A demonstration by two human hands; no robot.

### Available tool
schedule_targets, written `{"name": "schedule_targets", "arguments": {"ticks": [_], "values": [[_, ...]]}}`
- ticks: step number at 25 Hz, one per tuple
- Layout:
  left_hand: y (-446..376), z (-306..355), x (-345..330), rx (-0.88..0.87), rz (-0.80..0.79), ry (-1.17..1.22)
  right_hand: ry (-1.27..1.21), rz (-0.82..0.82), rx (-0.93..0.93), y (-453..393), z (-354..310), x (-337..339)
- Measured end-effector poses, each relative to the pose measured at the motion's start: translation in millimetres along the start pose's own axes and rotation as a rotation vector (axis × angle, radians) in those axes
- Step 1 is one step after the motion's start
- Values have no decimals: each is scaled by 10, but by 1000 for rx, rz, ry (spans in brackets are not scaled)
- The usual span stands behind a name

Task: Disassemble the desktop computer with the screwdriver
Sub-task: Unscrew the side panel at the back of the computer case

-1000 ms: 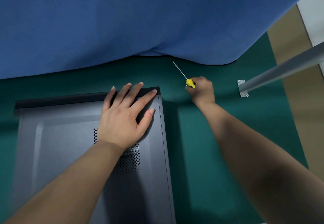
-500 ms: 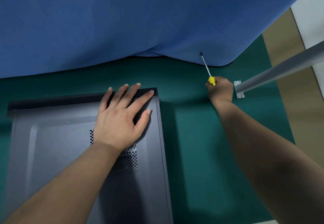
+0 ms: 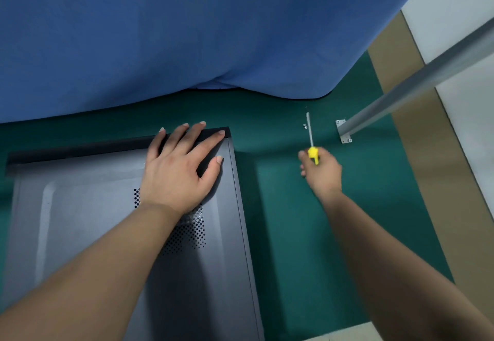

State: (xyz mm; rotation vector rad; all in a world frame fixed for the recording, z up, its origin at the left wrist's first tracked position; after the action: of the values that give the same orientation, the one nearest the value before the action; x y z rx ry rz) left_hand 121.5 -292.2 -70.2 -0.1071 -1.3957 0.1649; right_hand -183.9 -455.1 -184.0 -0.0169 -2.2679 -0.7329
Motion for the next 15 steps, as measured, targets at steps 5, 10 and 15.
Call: {"name": "schedule_targets", "arguments": {"ticks": [5, 10, 15], "values": [[51, 30, 38, -15, -57, 67, 243, -84, -131, 665, 797, -196], [650, 71, 83, -32, -111, 57, 368, 66, -76, 823, 746, -28], [1164, 37, 151, 38, -136, 16, 410, 10, -38, 632, 230, -228]]}}
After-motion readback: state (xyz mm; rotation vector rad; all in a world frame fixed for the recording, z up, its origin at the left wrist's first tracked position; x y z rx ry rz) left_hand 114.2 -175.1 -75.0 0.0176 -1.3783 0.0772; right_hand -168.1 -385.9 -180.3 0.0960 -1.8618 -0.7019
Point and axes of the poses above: each hand's wrist, its own y-axis away from the middle knuckle, its own x-axis out of the back of the hand, z = x × y, the point moved 9 cm from there along -y, towards the middle knuckle, and after that the axes turned 14 degrees about -x, right-handed, at the moved point
